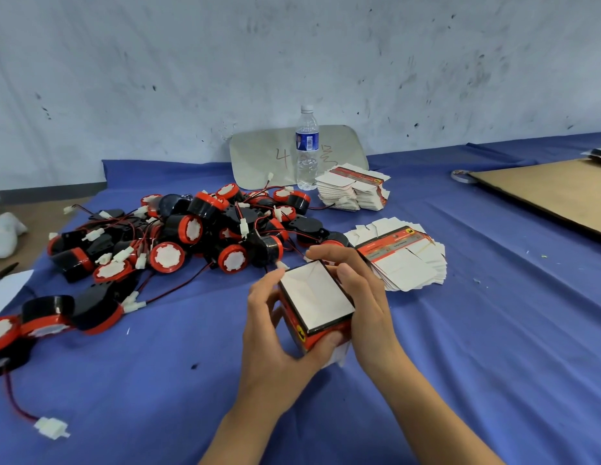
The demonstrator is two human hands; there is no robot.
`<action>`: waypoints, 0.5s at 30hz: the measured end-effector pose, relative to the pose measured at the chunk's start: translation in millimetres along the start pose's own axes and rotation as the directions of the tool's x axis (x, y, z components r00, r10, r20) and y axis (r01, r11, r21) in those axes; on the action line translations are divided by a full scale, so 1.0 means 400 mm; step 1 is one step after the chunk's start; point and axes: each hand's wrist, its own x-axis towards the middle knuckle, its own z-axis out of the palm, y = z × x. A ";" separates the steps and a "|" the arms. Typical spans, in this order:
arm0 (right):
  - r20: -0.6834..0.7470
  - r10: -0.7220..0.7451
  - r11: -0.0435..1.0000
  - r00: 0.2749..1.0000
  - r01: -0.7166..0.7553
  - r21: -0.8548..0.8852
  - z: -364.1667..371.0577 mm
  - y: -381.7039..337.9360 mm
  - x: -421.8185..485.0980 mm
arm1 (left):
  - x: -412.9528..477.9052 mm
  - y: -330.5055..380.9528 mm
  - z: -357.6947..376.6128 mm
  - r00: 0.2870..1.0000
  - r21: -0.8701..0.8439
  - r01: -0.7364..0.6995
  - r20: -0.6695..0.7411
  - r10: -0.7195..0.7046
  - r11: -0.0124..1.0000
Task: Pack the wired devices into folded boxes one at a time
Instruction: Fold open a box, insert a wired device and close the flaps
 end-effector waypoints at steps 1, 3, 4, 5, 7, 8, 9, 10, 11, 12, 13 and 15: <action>0.020 0.017 1.000 1.000 -0.017 0.020 0.000 -0.002 0.001 | 0.001 0.003 0.000 1.000 -0.031 0.025 -0.012 -0.025 0.999; 0.073 0.072 0.996 0.995 -0.075 0.047 -0.001 -0.002 0.005 | 0.007 0.010 0.000 0.997 -0.127 0.049 -0.045 -0.055 0.991; 0.109 0.101 0.994 0.989 -0.105 0.036 0.000 -0.001 0.006 | 0.010 0.011 -0.002 0.998 -0.158 0.033 -0.053 -0.042 0.987; 0.151 0.142 0.989 0.978 -0.146 0.015 0.002 0.000 0.005 | 0.011 0.008 -0.005 0.999 -0.164 0.014 -0.049 -0.023 0.986; 0.232 0.249 0.967 0.940 -0.256 -0.001 0.009 0.003 0.002 | 0.010 0.006 -0.010 0.998 -0.170 0.069 -0.002 -0.070 0.983; 0.256 0.299 0.951 0.919 -0.311 0.004 0.011 0.005 0.000 | 0.010 0.003 -0.011 0.993 -0.175 0.120 0.035 -0.116 0.977; 0.260 0.341 0.934 0.903 -0.356 0.012 0.013 0.002 0.000 | 0.009 0.001 -0.011 0.989 -0.166 0.145 0.062 -0.137 0.975; 0.251 0.373 0.919 0.893 -0.393 0.031 0.013 0.000 0.002 | 0.010 0.000 -0.012 0.989 -0.144 0.138 0.074 -0.128 0.980; 0.234 0.406 0.900 0.883 -0.431 0.068 0.012 -0.002 0.005 | 0.012 -0.001 -0.012 0.990 -0.116 0.115 0.088 -0.105 0.987; 0.207 0.441 0.874 0.873 -0.470 0.121 0.010 -0.001 0.010 | 0.015 0.000 -0.011 0.992 -0.091 0.091 0.100 -0.082 0.992; 0.168 0.480 0.845 0.861 -0.505 0.175 0.010 -0.002 0.015 | 0.016 -0.002 -0.011 0.992 -0.064 0.069 0.110 -0.062 0.996; 0.089 0.565 0.778 0.820 -0.565 0.275 0.005 0.000 0.022 | 0.013 -0.009 -0.011 0.990 -0.010 0.037 0.135 -0.035 0.999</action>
